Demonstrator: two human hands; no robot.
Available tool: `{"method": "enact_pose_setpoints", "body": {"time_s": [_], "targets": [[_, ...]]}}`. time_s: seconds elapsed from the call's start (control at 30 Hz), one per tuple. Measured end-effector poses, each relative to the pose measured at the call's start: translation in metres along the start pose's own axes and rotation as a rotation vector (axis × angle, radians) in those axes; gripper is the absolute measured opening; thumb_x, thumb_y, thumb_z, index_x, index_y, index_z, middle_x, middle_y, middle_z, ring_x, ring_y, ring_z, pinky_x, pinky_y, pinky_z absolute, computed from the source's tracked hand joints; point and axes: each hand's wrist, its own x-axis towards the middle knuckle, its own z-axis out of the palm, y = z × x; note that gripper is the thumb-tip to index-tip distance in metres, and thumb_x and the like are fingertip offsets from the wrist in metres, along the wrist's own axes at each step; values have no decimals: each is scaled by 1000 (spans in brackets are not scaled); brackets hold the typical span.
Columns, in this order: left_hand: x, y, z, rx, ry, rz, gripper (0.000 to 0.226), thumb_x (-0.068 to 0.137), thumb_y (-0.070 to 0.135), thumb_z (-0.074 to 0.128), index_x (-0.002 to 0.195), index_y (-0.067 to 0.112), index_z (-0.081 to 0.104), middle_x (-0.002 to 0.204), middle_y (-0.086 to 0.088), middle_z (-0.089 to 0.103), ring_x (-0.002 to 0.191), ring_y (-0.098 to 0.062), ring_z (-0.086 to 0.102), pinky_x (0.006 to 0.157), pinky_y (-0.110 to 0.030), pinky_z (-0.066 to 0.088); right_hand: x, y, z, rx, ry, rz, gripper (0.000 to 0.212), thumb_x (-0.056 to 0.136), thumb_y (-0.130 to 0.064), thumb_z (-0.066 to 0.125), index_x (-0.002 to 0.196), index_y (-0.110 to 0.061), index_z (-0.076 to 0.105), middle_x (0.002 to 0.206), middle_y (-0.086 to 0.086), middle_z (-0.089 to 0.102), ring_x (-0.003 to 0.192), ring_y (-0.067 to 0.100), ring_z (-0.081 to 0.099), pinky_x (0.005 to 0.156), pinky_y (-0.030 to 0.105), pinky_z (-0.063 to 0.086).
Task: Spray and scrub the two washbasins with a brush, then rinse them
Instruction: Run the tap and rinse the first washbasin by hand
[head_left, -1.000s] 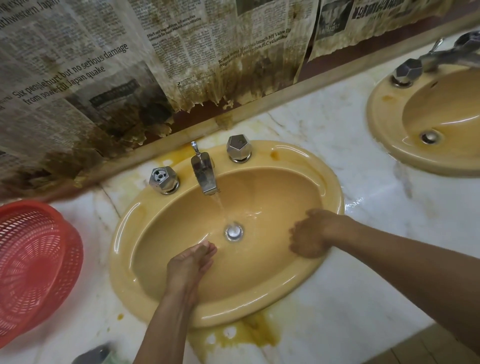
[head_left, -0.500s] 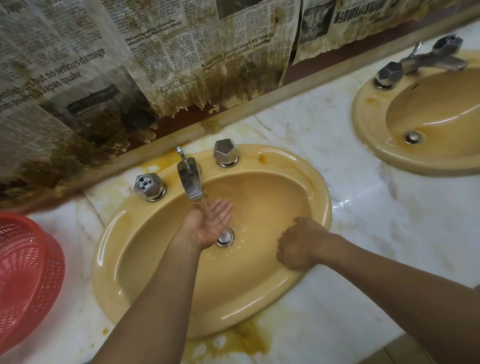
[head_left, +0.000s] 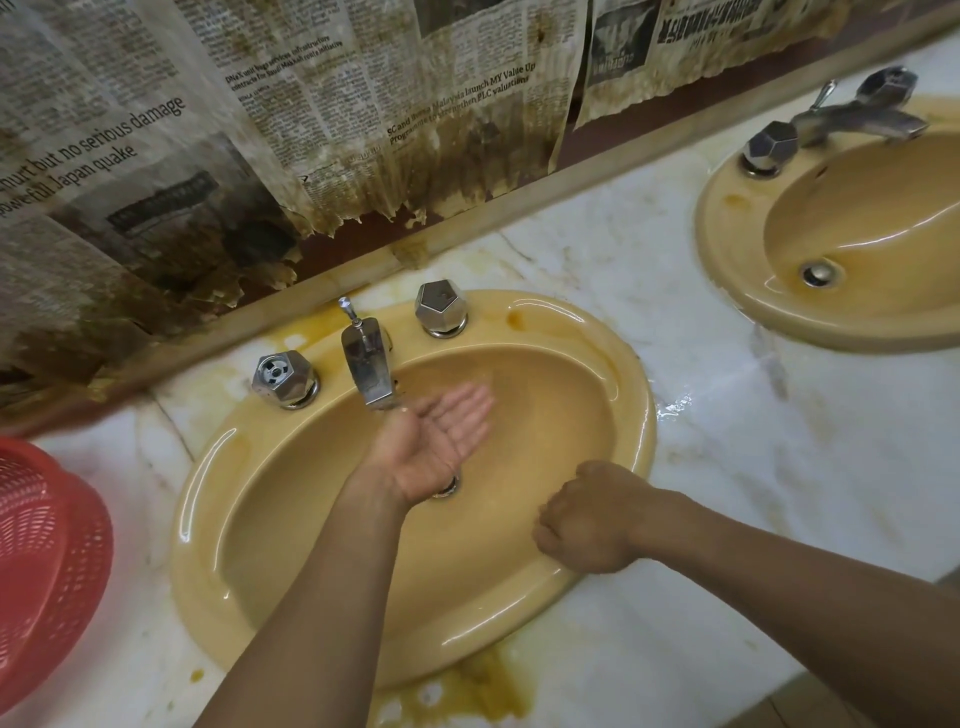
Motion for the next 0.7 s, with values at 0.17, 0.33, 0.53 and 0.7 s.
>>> {"method": "enact_pose_setpoints", "body": {"time_s": [0.17,0.33,0.53,0.7], "targets": [[-22,-20,34,151,-171,-75,46,110,25,38,137,-7,56,135,-23,65,126,-34,64,110,-46,47,29,55,-26,-173,51,151,66,102,-49,11,155,-18,37,165,6,29,154,20,16,125,42,9],[-23,-12,-6,47,32,77,41,110,23,37,133,-3,59,133,-21,67,125,-33,64,110,-44,47,44,49,-19,-194,-33,136,59,104,-46,24,158,-22,29,169,2,13,157,19,3,124,50,-4],[-26,-1,-70,-100,181,145,41,111,22,33,132,-2,58,132,-20,67,125,-32,64,107,-44,48,7,-25,-17,172,-225,0,68,102,-60,9,149,-24,44,152,3,48,134,29,48,98,42,36],[-31,-1,-84,-76,163,124,43,110,22,34,136,-3,57,129,-20,69,126,-31,64,109,-43,47,15,3,-18,-5,-244,88,71,99,-61,4,152,-30,38,162,0,34,150,21,27,121,53,13]]}}
